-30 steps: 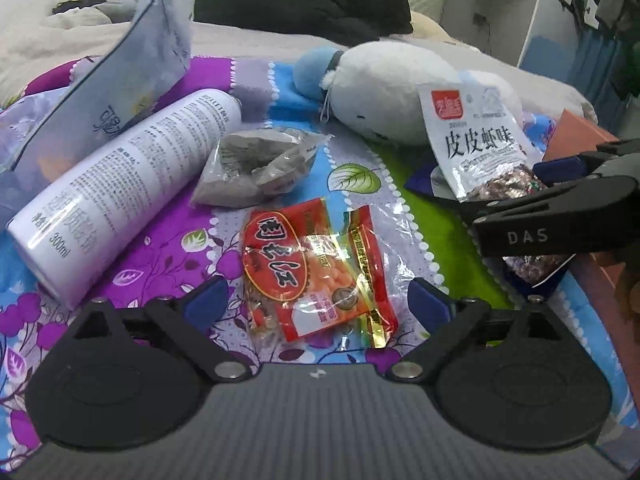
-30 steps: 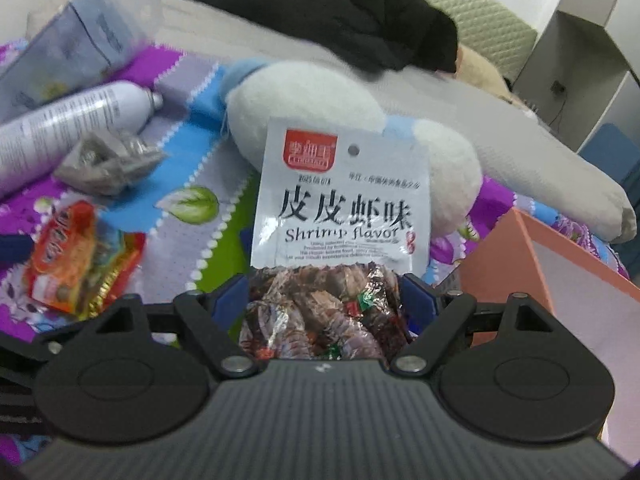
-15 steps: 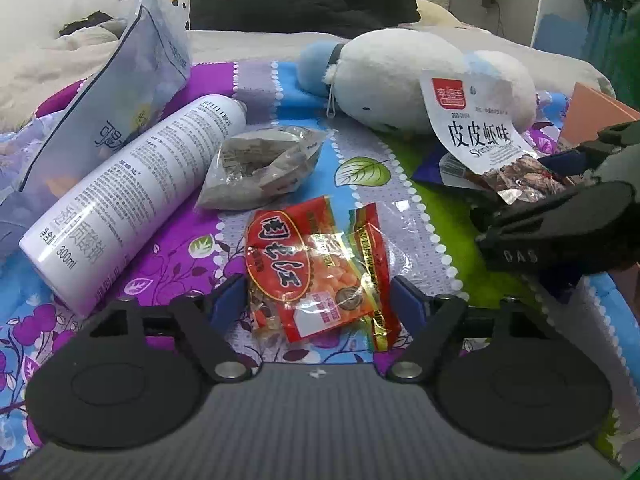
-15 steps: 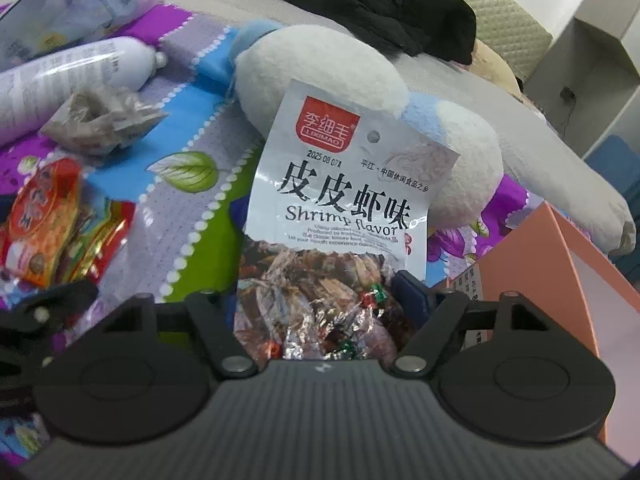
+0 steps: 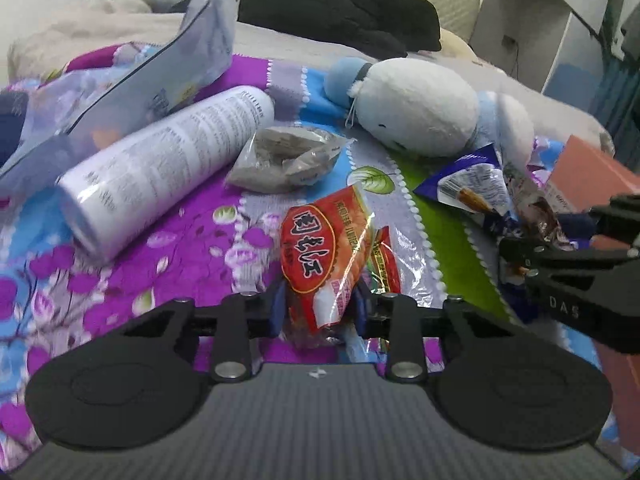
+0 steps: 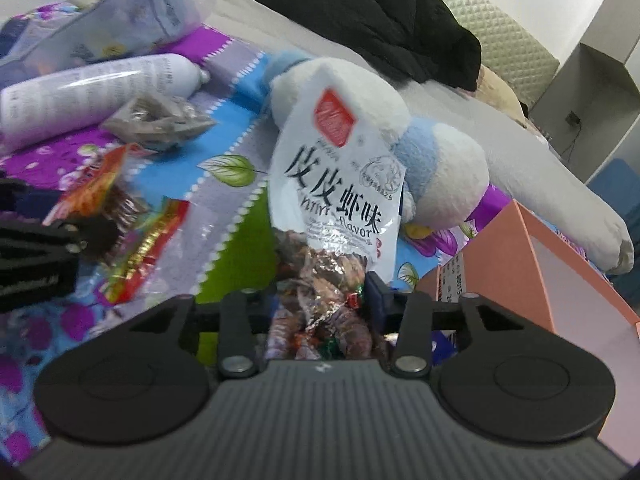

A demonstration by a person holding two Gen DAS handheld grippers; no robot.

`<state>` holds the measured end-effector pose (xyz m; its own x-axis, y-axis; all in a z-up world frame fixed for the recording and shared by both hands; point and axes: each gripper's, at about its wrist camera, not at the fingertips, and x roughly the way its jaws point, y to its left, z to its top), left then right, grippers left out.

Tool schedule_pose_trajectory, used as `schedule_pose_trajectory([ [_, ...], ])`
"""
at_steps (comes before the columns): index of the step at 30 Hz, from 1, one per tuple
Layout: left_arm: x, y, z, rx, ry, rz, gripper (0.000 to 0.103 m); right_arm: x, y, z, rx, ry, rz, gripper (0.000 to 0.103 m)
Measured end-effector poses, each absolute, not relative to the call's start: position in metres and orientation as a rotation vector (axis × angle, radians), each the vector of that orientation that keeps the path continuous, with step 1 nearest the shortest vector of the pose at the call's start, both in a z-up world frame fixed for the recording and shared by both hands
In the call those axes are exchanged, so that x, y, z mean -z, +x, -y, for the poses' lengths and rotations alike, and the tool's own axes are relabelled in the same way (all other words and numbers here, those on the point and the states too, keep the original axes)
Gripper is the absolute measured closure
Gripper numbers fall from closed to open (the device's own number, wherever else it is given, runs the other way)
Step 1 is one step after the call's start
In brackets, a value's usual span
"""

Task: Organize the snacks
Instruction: 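Lift the candy packet with the left tool while the right tool lifts the shrimp bag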

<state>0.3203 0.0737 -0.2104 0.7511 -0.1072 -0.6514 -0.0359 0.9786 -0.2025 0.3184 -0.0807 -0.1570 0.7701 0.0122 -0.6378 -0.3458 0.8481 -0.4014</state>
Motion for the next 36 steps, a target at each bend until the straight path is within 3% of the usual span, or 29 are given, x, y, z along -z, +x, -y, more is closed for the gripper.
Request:
schedule_pose_trajectory([
  [6,0.205,0.291,-0.079,0.025,-0.295,-0.727,0.075,0.145,0.286,0.079,-0.251,-0.515,-0.647,0.073],
  [8,0.203,0.282,-0.079,0.029,-0.313,-0.731,0.077,0.142,0.276,0.080,-0.262,-0.498,-0.648,0.082],
  [17,0.183,0.228,-0.072,0.033,-0.376,-0.700,0.089,0.128,0.225,0.093,-0.296,-0.388,-0.649,0.082],
  [23,0.169,0.195,-0.066,0.021,-0.409,-0.683,0.090,0.114,0.192,0.121,-0.267,-0.190,-0.649,0.082],
  [36,0.140,0.144,-0.048,0.023,-0.417,-0.671,0.091,0.110,0.150,0.148,-0.299,-0.047,-0.702,0.082],
])
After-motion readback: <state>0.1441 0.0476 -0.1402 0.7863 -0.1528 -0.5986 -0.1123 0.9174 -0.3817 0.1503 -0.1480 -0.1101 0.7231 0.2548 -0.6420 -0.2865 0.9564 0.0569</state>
